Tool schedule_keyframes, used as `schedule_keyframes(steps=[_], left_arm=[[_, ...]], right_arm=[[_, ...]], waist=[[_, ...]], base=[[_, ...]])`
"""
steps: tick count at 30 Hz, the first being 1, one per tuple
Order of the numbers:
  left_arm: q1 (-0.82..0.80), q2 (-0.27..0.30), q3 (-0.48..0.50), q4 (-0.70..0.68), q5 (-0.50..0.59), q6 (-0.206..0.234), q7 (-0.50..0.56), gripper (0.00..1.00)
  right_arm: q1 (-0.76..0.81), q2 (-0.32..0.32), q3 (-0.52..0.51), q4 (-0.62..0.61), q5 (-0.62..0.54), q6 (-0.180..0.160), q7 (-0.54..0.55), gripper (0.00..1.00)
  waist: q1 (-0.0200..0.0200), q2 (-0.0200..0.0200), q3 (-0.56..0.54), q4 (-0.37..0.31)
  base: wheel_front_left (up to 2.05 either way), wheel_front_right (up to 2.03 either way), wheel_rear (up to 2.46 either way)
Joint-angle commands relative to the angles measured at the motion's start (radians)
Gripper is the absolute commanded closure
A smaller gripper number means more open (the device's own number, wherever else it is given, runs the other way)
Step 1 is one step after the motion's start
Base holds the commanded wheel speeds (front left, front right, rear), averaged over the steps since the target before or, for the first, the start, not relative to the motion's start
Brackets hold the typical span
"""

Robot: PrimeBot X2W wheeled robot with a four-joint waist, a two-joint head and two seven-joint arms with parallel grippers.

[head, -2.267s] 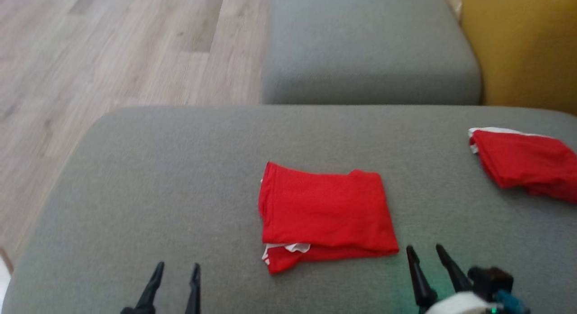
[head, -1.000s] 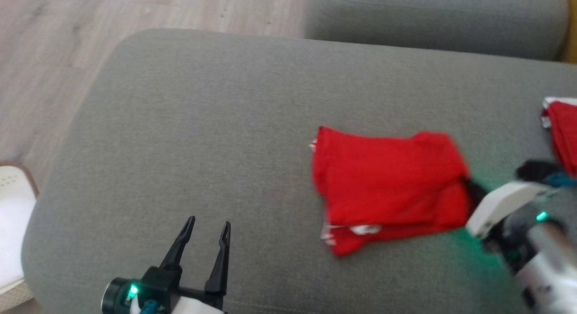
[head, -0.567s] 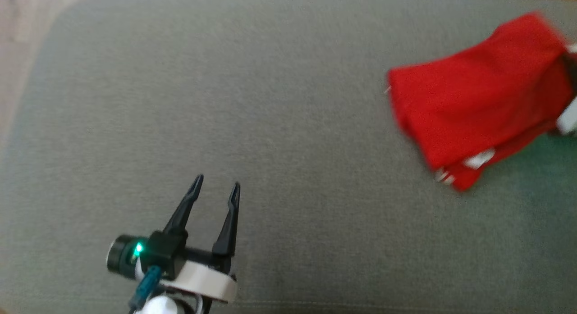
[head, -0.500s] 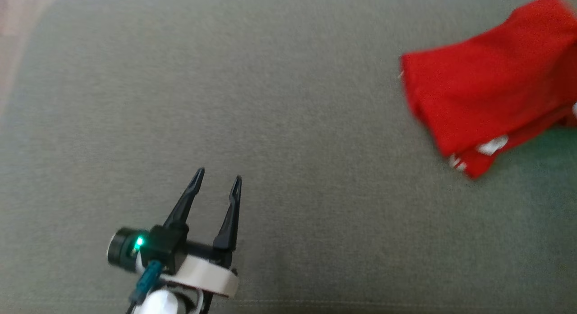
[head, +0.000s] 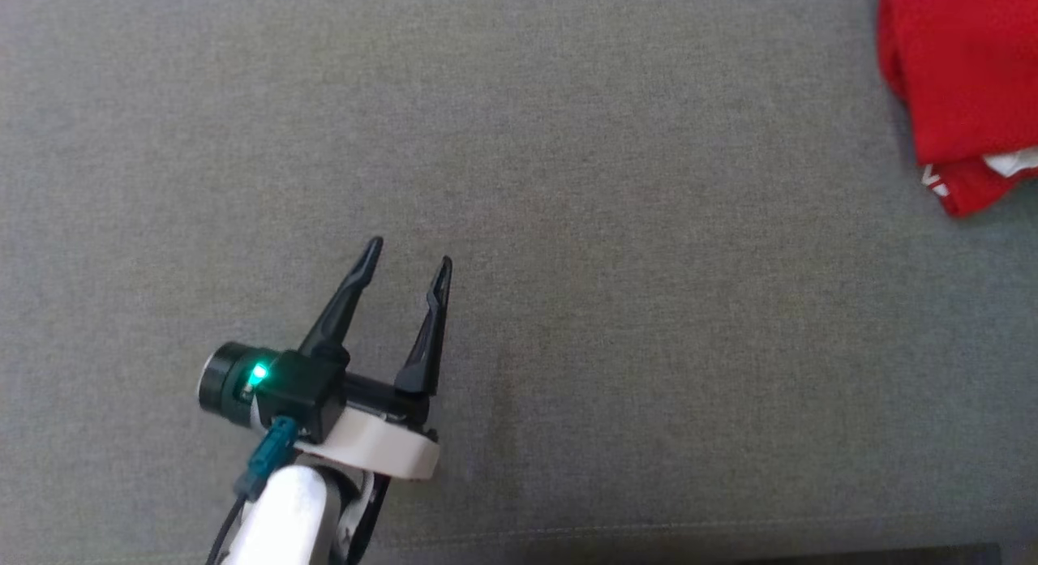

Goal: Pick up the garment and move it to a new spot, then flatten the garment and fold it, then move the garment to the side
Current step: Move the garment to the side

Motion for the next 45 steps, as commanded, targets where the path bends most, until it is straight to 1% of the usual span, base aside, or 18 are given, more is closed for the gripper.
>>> schedule_keyframes(steps=[1, 5, 8, 9, 15, 18, 22, 24, 27, 31, 32, 35, 38, 40, 45], left_arm=[[-0.026, -0.004, 0.03, -0.03, 0.0, -0.003, -0.012, 0.0], [-0.027, -0.004, 0.027, -0.009, -0.005, -0.007, -0.012, 0.0], [-0.017, -0.004, 0.031, -0.003, -0.007, -0.001, -0.012, 0.0], [0.0, -0.004, 0.039, -0.002, -0.012, 0.006, -0.012, 0.0], [0.062, -0.004, 0.089, -0.006, -0.046, 0.034, -0.012, 0.0], [0.098, -0.004, 0.116, -0.006, -0.073, 0.049, -0.012, 0.0], [0.149, -0.004, 0.166, 0.011, -0.083, 0.095, -0.012, 0.0], [0.169, -0.004, 0.182, 0.013, -0.088, 0.101, -0.012, 0.0], [0.193, -0.004, 0.203, 0.008, -0.091, 0.095, -0.012, 0.0], [0.237, -0.004, 0.222, -0.012, -0.092, 0.085, -0.012, 0.0], [0.237, -0.004, 0.222, -0.012, -0.092, 0.085, -0.012, 0.0], [0.272, -0.004, 0.223, -0.03, -0.1, 0.08, -0.012, 0.0], [0.302, -0.004, 0.218, -0.043, -0.093, 0.076, -0.012, 0.0], [0.323, -0.004, 0.22, -0.048, -0.094, 0.072, -0.012, 0.0], [0.365, -0.004, 0.23, -0.068, -0.082, 0.081, -0.012, 0.0]], right_arm=[[-0.016, -0.035, -0.015, -0.037, -0.022, 0.003, -0.008, 0.0], [0.017, 0.019, -0.074, -0.062, -0.12, 0.003, -0.062, 0.0], [0.061, 0.104, -0.101, -0.075, -0.164, 0.003, -0.111, 0.0], [0.095, 0.172, -0.094, -0.085, -0.178, 0.003, -0.131, 0.0], [0.2, 0.375, -0.046, -0.105, -0.191, 0.003, -0.21, 0.0], [0.268, 0.451, 0.001, -0.111, -0.179, 0.003, -0.271, 0.0], [0.366, 0.534, 0.061, -0.129, -0.162, 0.003, -0.368, 0.0], [0.412, 0.571, 0.087, -0.144, -0.164, 0.003, -0.418, 0.0], [0.478, 0.614, 0.109, -0.17, -0.185, 0.003, -0.478, 0.0], [0.58, 0.66, 0.095, -0.22, -0.211, 0.003, -0.506, 0.0], [0.58, 0.66, 0.095, -0.22, -0.211, 0.003, -0.506, 0.0], [0.661, 0.677, 0.059, -0.297, -0.235, 0.003, -0.508, 0.0], [0.741, 0.686, 0.026, -0.349, -0.268, 0.003, -0.508, 0.0], [0.785, 0.689, 0.025, -0.379, -0.291, 0.003, -0.508, 0.0], [0.865, 0.692, 0.008, -0.434, -0.337, 0.003, -0.508, 0.0]], waist=[[-0.0002, 0.0, 0.005, -0.002], [-0.0002, 0.0, -0.024, 0.003], [-0.0002, 0.0, -0.078, 0.009], [-0.0002, 0.0, -0.117, 0.01], [-0.0002, 0.0, -0.242, 0.023], [-0.0002, 0.0, -0.307, 0.033], [-0.0002, 0.0, -0.385, 0.039], [-0.0002, 0.0, -0.406, 0.037], [-0.0002, 0.0, -0.437, 0.033], [-0.0002, 0.0, -0.476, 0.02], [-0.0002, 0.0, -0.476, 0.02], [-0.0002, 0.0, -0.496, 0.016], [-0.0002, 0.0, -0.514, 0.012], [-0.0002, 0.0, -0.525, 0.01], [-0.0002, 0.0, -0.55, 0.008]], base=[[0.0, 0.0, 0.0], [0.0, 0.0, 0.0], [0.0, 0.0, 0.0], [0.0, 0.0, 0.0], [0.0, 0.0, 0.0], [0.0, 0.0, 0.0], [0.0, 0.0, 0.0], [0.0, 0.0, 0.0], [0.0, 0.0, 0.0], [0.0, 0.0, 0.0], [0.0, 0.0, 0.0], [0.0, 0.0, 0.0], [0.0, 0.0, 0.0], [0.0, 0.0, 0.0], [0.0, 0.0, 0.0]])
